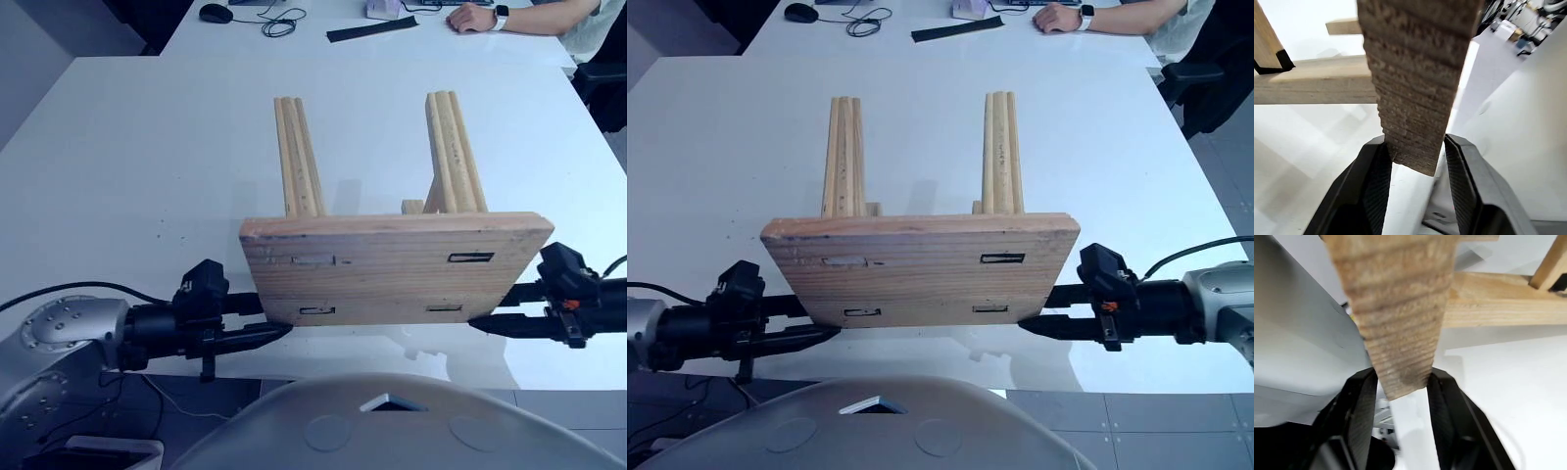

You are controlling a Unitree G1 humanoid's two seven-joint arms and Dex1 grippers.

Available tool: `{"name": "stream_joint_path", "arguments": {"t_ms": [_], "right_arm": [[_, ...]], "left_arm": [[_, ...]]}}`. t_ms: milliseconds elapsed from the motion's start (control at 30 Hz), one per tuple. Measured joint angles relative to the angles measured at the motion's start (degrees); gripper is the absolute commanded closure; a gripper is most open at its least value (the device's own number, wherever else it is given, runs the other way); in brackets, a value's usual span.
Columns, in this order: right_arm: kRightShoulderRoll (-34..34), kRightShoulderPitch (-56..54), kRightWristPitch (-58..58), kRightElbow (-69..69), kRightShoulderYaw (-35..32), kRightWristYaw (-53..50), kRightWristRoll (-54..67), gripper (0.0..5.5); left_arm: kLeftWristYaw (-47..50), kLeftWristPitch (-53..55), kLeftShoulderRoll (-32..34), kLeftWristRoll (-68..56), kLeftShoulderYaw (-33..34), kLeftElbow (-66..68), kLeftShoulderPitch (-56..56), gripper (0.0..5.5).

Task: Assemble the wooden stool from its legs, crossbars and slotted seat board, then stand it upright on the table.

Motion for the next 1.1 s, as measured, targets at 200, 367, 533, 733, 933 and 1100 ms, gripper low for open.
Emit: {"name": "stream_joint_path", "arguments": {"t_ms": [200,367,533,733,933,1100], "right_arm": [[-9.87,-1.48,10.18,6.83,-4.86,-2.70,18.74,3.87],[-21.63,-4.09,13.54,15.26,-4.09,-5.77,34.92,3.87],[-43.58,-3.88,13.37,24.64,-2.21,-6.14,49.84,3.87],[-54.26,6.06,3.60,28.80,-2.60,-5.22,56.69,3.90],[-51.98,6.63,3.49,27.94,-1.93,-7.07,56.71,3.90],[-47.22,5.98,-4.75,25.41,0.71,-14.65,56.76,3.90]], "left_arm": [[5.71,4.31,6.96,-21.17,7.59,2.28,3.53,3.89],[5.86,5.79,10.65,-33.29,10.78,6.82,6.00,3.89],[3.05,10.69,23.48,-42.51,8.94,18.05,1.23,3.89],[5.37,14.35,35.71,-42.14,-0.45,29.10,-9.66,2.71],[3.70,15.83,38.42,-42.16,-8.63,32.06,-19.04,2.67],[4.93,16.43,33.48,-42.28,-15.60,30.76,-28.15,2.67]]}}
